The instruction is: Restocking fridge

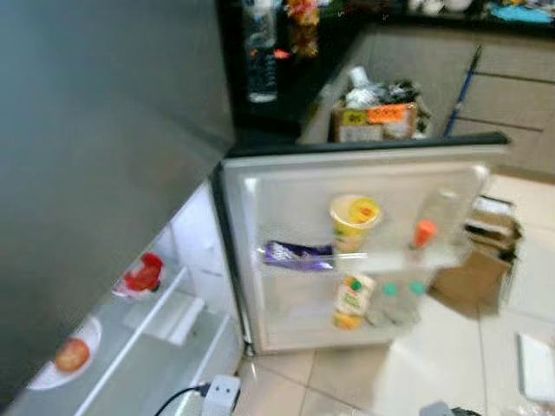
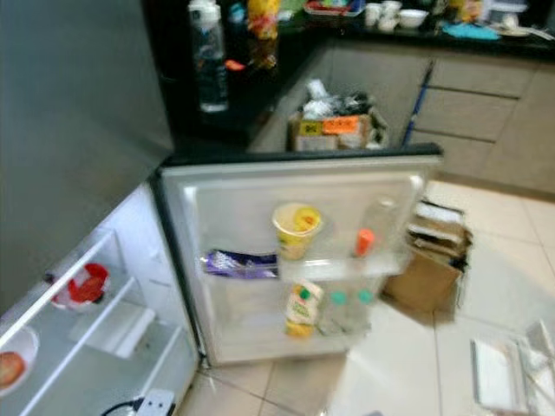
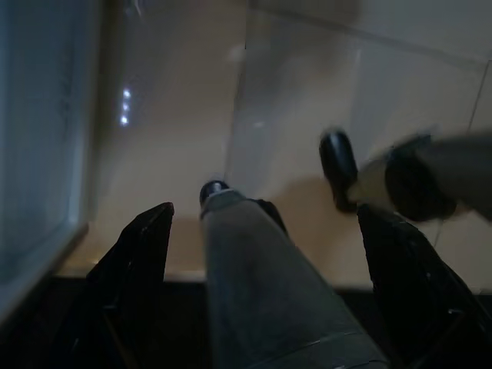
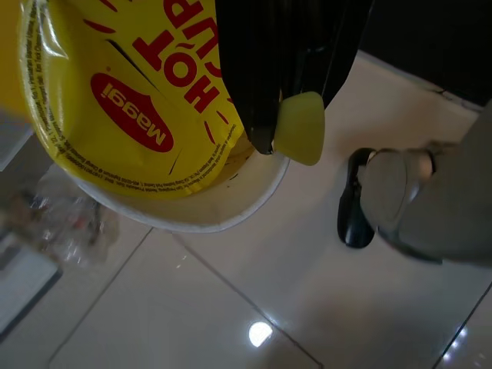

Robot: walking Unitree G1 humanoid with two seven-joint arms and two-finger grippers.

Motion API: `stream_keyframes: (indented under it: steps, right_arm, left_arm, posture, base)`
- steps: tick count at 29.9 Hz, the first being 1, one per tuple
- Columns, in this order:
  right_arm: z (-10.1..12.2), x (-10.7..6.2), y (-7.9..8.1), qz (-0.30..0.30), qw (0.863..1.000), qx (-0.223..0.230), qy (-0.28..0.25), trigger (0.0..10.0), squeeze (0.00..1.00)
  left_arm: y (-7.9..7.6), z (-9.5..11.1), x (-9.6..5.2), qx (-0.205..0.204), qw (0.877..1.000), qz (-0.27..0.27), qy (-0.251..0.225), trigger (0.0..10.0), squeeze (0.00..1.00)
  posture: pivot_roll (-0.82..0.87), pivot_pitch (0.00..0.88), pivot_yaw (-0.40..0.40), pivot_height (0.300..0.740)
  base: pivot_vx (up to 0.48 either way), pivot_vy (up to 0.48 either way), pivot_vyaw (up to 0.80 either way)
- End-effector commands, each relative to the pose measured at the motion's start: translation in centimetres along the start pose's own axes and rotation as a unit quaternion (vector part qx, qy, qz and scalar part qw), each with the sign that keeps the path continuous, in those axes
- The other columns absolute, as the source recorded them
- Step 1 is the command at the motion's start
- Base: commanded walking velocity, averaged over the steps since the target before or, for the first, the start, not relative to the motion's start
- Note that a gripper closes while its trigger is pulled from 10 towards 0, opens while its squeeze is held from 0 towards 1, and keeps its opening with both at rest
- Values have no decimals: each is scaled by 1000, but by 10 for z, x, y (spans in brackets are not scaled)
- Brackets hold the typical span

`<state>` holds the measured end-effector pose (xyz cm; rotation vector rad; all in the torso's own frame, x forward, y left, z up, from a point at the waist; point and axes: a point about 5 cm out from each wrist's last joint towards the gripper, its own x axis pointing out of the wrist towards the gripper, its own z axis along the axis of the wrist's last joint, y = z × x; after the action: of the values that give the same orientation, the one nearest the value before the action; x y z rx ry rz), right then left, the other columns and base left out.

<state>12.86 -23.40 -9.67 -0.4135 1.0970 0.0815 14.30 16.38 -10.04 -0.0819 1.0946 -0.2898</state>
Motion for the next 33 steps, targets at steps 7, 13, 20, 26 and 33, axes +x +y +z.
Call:
stream_keyframes:
  steps: [7, 13, 20, 26, 33]
  right_arm:
    - [-5, -1, 3, 1, 1000, 4, 2, 10000, 0]
    - [-5, -1, 3, 1, 1000, 6, 2, 10000, 0]
    - [-5, -1, 4, 2, 1000, 6, 3, 10000, 0]
    - [-6, -1, 4, 2, 1000, 6, 3, 10000, 0]
    - [-5, -1, 2, 1, 1000, 4, 2, 10000, 0]
  left_arm:
    - [0, 2, 0, -1, 1000, 1, -1, 10000, 0]
    - [-1, 2, 0, 10, 1000, -10, 1, 10000, 0]
    - [0, 2, 0, -3, 1000, -4, -2, 10000, 0]
    - [1, 2, 0, -7, 1000, 2, -3, 10000, 0]
    - [1, 2, 1, -7, 1000, 9, -1, 10000, 0]
  posture:
    - [-123, 0, 12, 740]
    - [-123, 0, 14, 740]
    - [-123, 0, 15, 740]
    - [-123, 0, 15, 740]
    - [-125, 0, 10, 740]
  base:
    - [269, 0, 0]
    - [0, -297, 0]
    - [0, -308, 0]
    - [0, 0, 0]
    - [0, 0, 0]
